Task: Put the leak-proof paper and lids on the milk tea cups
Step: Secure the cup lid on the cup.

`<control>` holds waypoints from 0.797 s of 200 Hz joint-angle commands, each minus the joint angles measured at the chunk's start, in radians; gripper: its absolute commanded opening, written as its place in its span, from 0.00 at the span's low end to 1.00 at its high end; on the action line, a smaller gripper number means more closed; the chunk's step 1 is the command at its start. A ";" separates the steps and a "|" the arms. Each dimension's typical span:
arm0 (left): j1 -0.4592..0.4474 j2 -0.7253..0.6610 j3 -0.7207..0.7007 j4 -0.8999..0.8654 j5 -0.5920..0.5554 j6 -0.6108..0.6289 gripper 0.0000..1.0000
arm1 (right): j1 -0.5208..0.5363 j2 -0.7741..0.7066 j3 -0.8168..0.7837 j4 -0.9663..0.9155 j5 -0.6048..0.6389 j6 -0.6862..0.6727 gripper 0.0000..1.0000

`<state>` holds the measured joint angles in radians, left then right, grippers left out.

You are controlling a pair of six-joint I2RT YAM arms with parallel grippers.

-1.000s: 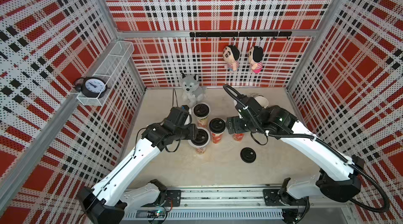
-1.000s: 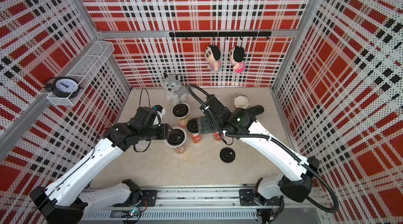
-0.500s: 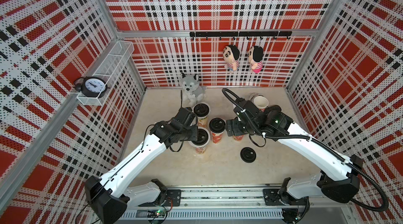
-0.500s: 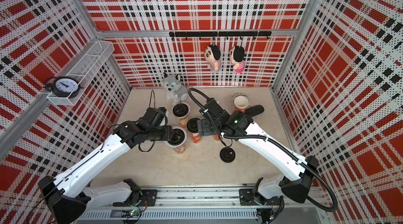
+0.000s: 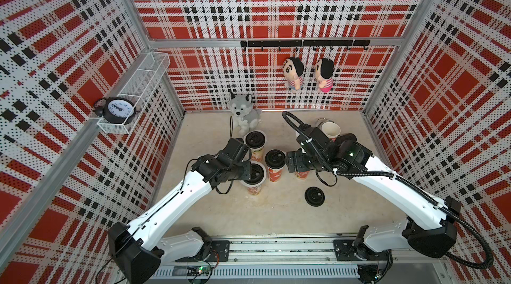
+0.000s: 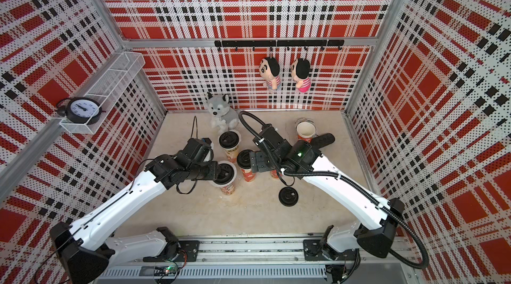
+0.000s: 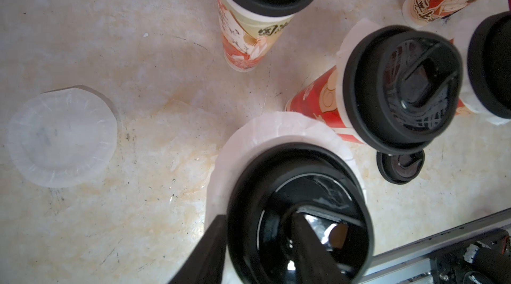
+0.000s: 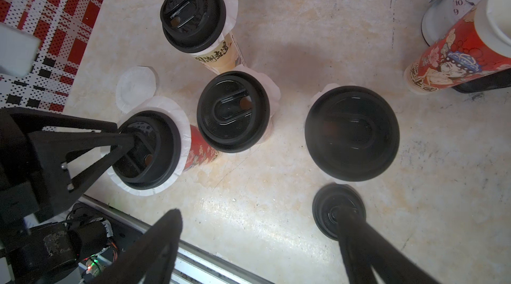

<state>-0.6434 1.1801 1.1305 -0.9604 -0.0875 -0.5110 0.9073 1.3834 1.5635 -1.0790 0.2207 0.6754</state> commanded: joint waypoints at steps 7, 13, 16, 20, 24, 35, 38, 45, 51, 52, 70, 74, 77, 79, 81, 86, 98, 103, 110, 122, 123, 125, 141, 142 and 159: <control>-0.007 0.009 -0.019 -0.015 -0.031 -0.006 0.43 | -0.002 -0.008 -0.002 0.031 -0.009 0.013 0.91; -0.008 0.010 -0.023 -0.015 -0.034 -0.006 0.43 | -0.001 -0.006 -0.003 0.032 -0.008 0.013 0.91; -0.007 0.011 -0.024 -0.017 -0.035 -0.006 0.43 | -0.001 -0.005 -0.002 0.033 -0.009 0.012 0.91; -0.007 0.012 -0.026 -0.017 -0.036 -0.007 0.43 | -0.001 -0.004 -0.003 0.034 -0.009 0.012 0.91; -0.007 0.013 -0.028 -0.017 -0.038 -0.006 0.43 | -0.001 -0.002 -0.004 0.037 -0.009 0.011 0.91; -0.007 0.014 -0.035 -0.019 -0.044 -0.007 0.43 | -0.001 0.003 -0.005 0.043 -0.009 0.009 0.91; -0.007 0.014 -0.037 -0.020 -0.045 -0.007 0.43 | -0.001 0.004 -0.006 0.045 -0.009 0.007 0.91; -0.007 0.016 -0.041 -0.021 -0.047 -0.010 0.43 | -0.002 0.009 -0.009 0.048 -0.037 0.009 0.91; -0.008 0.016 -0.043 -0.023 -0.049 -0.009 0.42 | -0.001 0.015 -0.009 0.052 -0.043 0.007 0.91; -0.007 0.015 -0.044 -0.023 -0.050 -0.010 0.42 | -0.001 0.016 -0.010 0.053 -0.044 0.007 0.91; -0.009 0.015 -0.051 -0.024 -0.054 -0.011 0.42 | 0.001 0.033 -0.019 0.070 -0.065 0.007 0.91; -0.009 0.015 -0.054 -0.024 -0.054 -0.012 0.42 | 0.002 0.036 -0.023 0.075 -0.069 0.008 0.91; -0.009 0.015 -0.056 -0.024 -0.054 -0.013 0.42 | 0.002 0.040 -0.025 0.079 -0.073 0.009 0.90; -0.009 0.014 -0.056 -0.023 -0.055 -0.012 0.42 | 0.003 0.042 -0.027 0.082 -0.075 0.009 0.90; -0.009 0.014 -0.058 -0.024 -0.054 -0.013 0.42 | 0.004 0.045 -0.028 0.085 -0.078 0.010 0.90; -0.009 0.014 -0.059 -0.024 -0.055 -0.012 0.42 | 0.005 0.051 -0.032 0.093 -0.084 0.012 0.90; -0.009 0.014 -0.067 -0.024 -0.055 -0.012 0.42 | 0.016 0.072 -0.037 0.105 -0.091 0.013 0.89; -0.009 0.014 -0.069 -0.023 -0.057 -0.012 0.42 | 0.020 0.081 -0.037 0.108 -0.092 0.015 0.89; -0.009 0.015 -0.075 -0.024 -0.057 -0.012 0.42 | 0.027 0.097 -0.037 0.112 -0.090 0.017 0.88; -0.010 0.015 -0.083 -0.020 -0.054 -0.015 0.42 | 0.039 0.126 -0.034 0.119 -0.091 0.020 0.86; -0.010 0.015 -0.083 -0.020 -0.054 -0.015 0.42 | 0.040 0.128 -0.033 0.120 -0.091 0.021 0.85; -0.010 0.015 -0.085 -0.020 -0.054 -0.016 0.42 | 0.042 0.133 -0.032 0.122 -0.092 0.022 0.85; -0.012 0.013 -0.098 -0.013 -0.053 -0.018 0.42 | 0.054 0.169 -0.030 0.137 -0.092 0.037 0.80; -0.012 0.013 -0.099 -0.013 -0.052 -0.018 0.42 | 0.055 0.170 -0.031 0.139 -0.092 0.039 0.80; -0.013 0.009 -0.109 -0.008 -0.049 -0.021 0.42 | 0.066 0.201 -0.030 0.160 -0.098 0.057 0.76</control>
<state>-0.6495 1.1664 1.0798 -0.8944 -0.1200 -0.5301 0.9558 1.5517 1.5341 -0.9653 0.1318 0.6968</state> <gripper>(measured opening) 0.420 0.776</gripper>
